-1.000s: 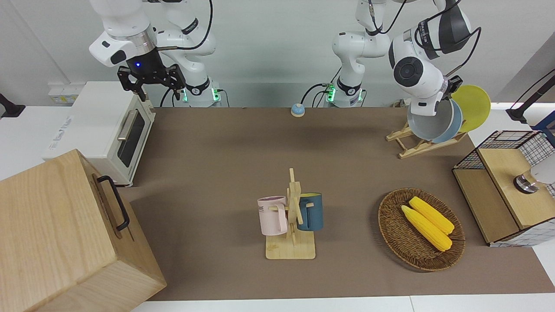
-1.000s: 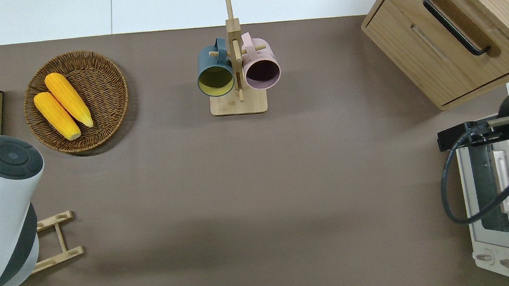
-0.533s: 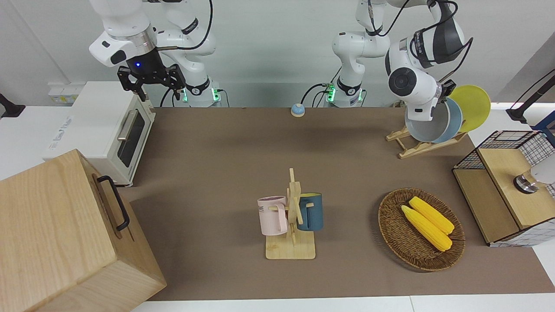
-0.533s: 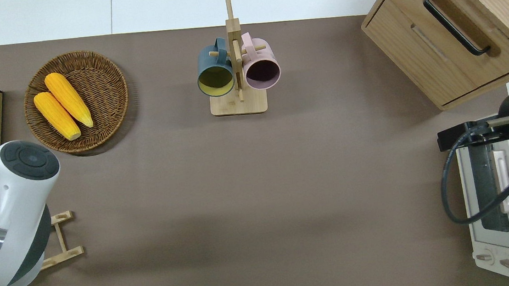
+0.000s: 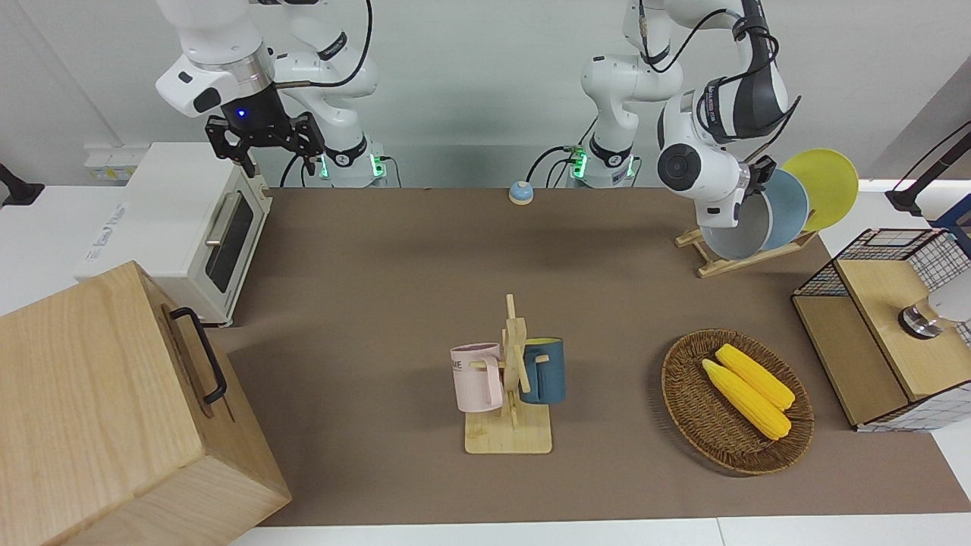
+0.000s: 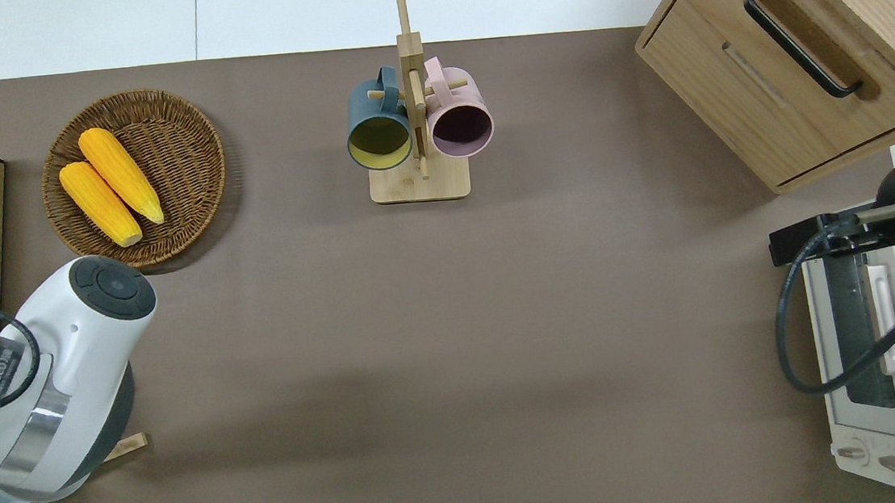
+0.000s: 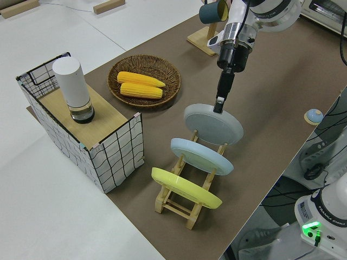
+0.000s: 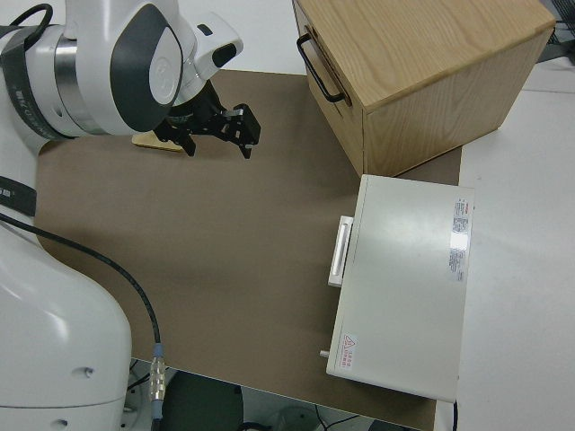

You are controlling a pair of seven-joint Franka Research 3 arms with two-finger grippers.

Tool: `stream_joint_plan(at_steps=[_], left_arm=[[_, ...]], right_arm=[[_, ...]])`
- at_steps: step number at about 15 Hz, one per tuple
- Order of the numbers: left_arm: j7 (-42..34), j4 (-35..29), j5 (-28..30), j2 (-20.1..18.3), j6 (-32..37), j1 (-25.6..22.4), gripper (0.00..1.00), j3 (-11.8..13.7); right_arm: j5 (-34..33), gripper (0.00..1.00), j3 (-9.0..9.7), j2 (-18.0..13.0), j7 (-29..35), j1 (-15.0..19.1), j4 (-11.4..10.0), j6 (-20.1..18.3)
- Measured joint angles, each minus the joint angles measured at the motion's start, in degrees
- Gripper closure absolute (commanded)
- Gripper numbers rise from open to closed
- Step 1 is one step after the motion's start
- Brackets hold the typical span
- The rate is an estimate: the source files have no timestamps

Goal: Pick gray plate from table and place it on lower plate rack with left arm

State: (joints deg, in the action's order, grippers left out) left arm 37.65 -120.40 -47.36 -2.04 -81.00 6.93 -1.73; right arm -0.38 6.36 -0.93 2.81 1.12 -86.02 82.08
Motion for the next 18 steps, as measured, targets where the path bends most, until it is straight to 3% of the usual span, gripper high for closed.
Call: stream_joint_plan(at_steps=[8,9,10,11,18], left_arm=[[5.69,-0.83,0.52,2.88,-0.72,1.89,1.00,-0.23],[5.86,-0.85,0.66,3.11,-0.75,1.90,0.68,-0.25],[5.90,-0.85,0.80,3.28,-0.77,1.90,0.27,-0.23],[5.91,-0.85,0.93,3.40,-0.79,1.90,0.01,-0.22],[5.79,-0.85,1.28,3.47,-1.43,1.90,0.00,-0.22]], right_arm=[[0.00,0.011,0.00,0.00,0.00,0.00,0.00,0.00],[0.00,0.011,0.00,0.00,0.00,0.00,0.00,0.00],[0.00,0.013,0.00,0.00,0.00,0.00,0.00,0.00],[0.00,0.011,0.00,0.00,0.00,0.00,0.00,0.00],[0.00,0.013,0.00,0.00,0.00,0.00,0.00,0.00]])
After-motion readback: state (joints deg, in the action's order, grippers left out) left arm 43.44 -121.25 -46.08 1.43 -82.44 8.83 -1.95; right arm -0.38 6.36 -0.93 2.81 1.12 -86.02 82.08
